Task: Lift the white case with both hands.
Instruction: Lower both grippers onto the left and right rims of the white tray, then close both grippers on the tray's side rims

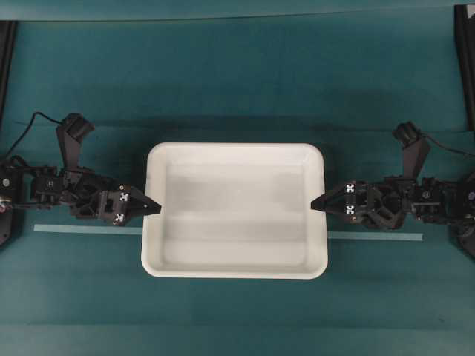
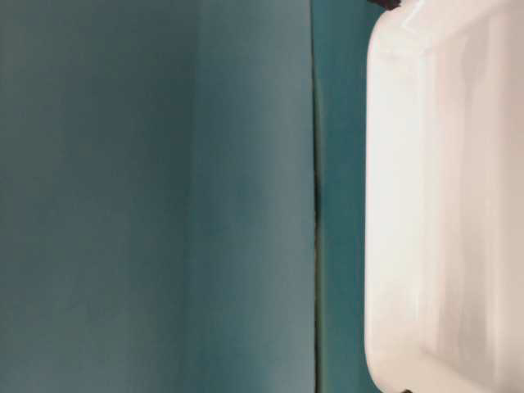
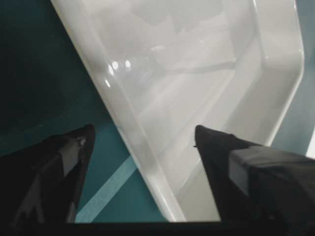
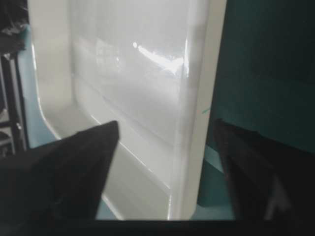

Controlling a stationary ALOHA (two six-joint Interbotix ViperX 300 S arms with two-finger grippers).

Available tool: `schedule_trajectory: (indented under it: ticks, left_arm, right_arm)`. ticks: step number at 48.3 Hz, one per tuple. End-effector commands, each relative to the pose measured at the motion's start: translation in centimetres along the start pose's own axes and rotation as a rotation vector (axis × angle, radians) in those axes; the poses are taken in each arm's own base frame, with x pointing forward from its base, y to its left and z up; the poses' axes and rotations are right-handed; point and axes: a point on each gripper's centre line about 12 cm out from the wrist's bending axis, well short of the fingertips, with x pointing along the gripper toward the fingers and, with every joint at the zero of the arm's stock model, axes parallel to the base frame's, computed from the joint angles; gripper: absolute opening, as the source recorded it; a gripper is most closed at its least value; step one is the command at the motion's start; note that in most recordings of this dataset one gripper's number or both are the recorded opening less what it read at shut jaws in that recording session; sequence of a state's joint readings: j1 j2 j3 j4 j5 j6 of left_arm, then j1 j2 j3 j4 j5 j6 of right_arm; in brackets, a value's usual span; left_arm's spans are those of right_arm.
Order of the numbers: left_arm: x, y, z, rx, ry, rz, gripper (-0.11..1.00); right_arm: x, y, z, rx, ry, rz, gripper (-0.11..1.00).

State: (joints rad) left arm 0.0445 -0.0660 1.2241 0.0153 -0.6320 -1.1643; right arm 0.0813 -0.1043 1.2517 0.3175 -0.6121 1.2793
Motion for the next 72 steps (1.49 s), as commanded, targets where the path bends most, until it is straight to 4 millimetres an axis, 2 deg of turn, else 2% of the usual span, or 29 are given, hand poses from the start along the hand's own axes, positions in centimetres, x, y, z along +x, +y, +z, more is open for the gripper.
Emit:
schedule_trajectory:
  ticks: [1,6,11,13,15,40,58,72]
  left_arm:
    - [0.5,-0.1,0.1,0.003,0.006,0.014,0.81]
    - [0.8,-0.1,0.1,0.005,0.019,0.044,0.59]
    - [1.1,-0.3,0.2,0.004,0.025,0.061,0.28]
    - [1.1,-0.2,0.2,0.004,0.028,0.07,0.19]
    - [1.2,-0.3,0.2,0.003,0.029,0.073,0.14]
    - [1.1,-0.6,0.4,0.0,0.026,0.066,0.13]
    - [0.2,-3.2,1.5,0.002,0.013,0.038,0.13]
    - [-0.5,-5.5,2.4,-0.022,0.0,0.003,0.13]
  right_arm:
    - [0.6,-0.2,-0.1,0.005,-0.005,-0.019,0.73]
    - [0.8,-0.1,0.0,0.03,-0.017,-0.035,0.49]
    - [1.2,0.1,-0.1,0.032,-0.011,-0.047,0.22]
    - [1.4,0.2,-0.2,0.033,-0.006,-0.056,0.14]
    - [1.5,0.1,-0.3,0.035,-0.002,-0.066,0.11]
    - [1.4,0.3,-0.4,0.051,0.013,-0.096,0.11]
    - [0.0,1.9,-0.3,0.077,0.041,-0.091,0.11]
    - [-1.7,4.6,1.0,0.118,0.032,-0.016,0.11]
